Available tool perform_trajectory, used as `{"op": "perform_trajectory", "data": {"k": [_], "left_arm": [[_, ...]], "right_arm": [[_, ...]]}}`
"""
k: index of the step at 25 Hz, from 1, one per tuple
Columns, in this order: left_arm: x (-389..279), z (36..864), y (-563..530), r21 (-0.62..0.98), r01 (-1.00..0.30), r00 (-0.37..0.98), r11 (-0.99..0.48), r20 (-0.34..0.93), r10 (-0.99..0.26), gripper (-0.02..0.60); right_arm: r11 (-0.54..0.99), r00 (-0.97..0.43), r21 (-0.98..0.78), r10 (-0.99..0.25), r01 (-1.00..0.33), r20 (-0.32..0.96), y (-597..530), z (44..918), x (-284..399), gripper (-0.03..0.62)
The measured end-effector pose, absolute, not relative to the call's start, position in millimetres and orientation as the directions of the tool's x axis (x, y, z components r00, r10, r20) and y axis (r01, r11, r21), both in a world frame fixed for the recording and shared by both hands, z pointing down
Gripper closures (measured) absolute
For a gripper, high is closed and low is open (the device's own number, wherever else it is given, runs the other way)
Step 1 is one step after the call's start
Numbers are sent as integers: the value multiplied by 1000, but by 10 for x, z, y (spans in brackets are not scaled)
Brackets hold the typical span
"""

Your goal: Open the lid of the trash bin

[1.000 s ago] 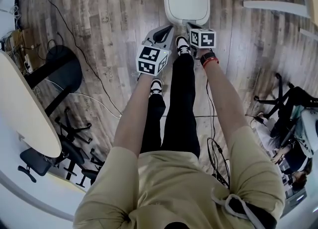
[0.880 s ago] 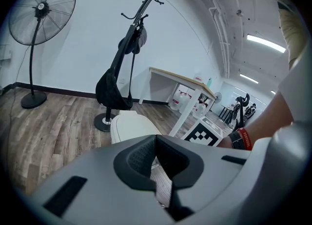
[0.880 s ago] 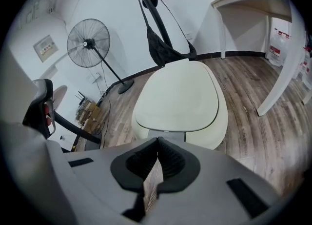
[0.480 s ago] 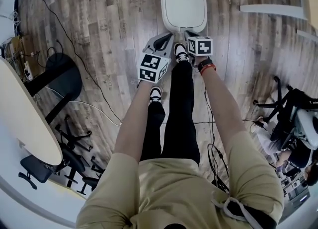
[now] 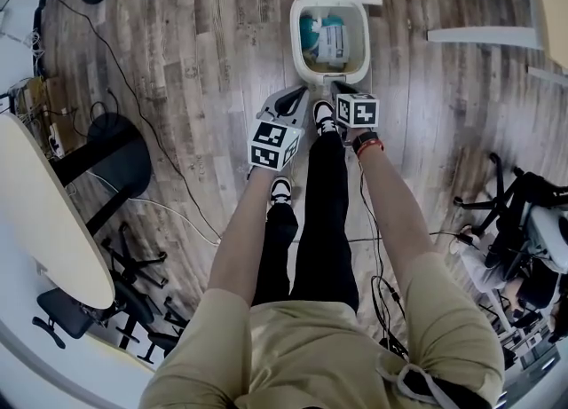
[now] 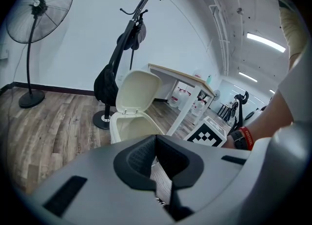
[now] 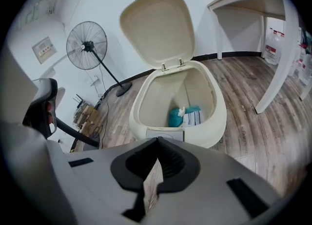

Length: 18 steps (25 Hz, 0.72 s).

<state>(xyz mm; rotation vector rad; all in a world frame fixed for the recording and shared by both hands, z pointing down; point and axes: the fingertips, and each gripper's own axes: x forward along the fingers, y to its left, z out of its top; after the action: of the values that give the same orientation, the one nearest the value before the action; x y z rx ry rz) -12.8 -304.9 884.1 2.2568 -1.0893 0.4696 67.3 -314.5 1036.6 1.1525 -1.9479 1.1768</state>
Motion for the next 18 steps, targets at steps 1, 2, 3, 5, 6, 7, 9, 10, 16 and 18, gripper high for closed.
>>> {"op": "perform_trajectory", "data": {"k": [1,2,3,5,6,7,9,10,16,18], "left_arm": [[-136,8842,-3050,349,-796,603,-495,538,-589,558],[-145,8843,-3052,347,-797,600,-494,539,-591,558],[-154,8844,-3055,346,-799,598,-491,539,-593,558],[-168,8842,-3067,345,-803,594,-486,539,-598,558],[-174,8836,-3072,346,-803,593,-485,539,-598,558],[-181,8826,-3071,347,-803,594,-485,540,-597,558],[-209,8803,-3053,344,-801,594,-489,550,-587,558],[-227,8787,-3042,341,-802,593,-491,558,-580,558],[-306,8465,-3011,356,-802,593,-480,568,-571,557],[-354,8304,-3008,351,-805,589,-478,563,-579,558]], "right_arm": [[231,-457,-396,-375,-889,807,-3146,10366,675,580],[226,-455,-396,-372,-890,809,-3145,10366,685,580],[224,-452,-395,-368,-891,812,-3143,10367,695,580],[226,-451,-392,-361,-892,817,-3149,10364,707,580],[228,-450,-390,-358,-892,818,-3156,10355,710,580],[232,-449,-388,-356,-892,819,-3161,10344,705,580],[239,-448,-384,-350,-892,822,-3172,10322,678,580],[238,-445,-382,-346,-893,826,-3181,10308,663,580],[210,-419,-366,-350,-907,838,-3222,9912,743,579],[194,-426,-379,-386,-905,818,-3239,9650,751,579]]}}
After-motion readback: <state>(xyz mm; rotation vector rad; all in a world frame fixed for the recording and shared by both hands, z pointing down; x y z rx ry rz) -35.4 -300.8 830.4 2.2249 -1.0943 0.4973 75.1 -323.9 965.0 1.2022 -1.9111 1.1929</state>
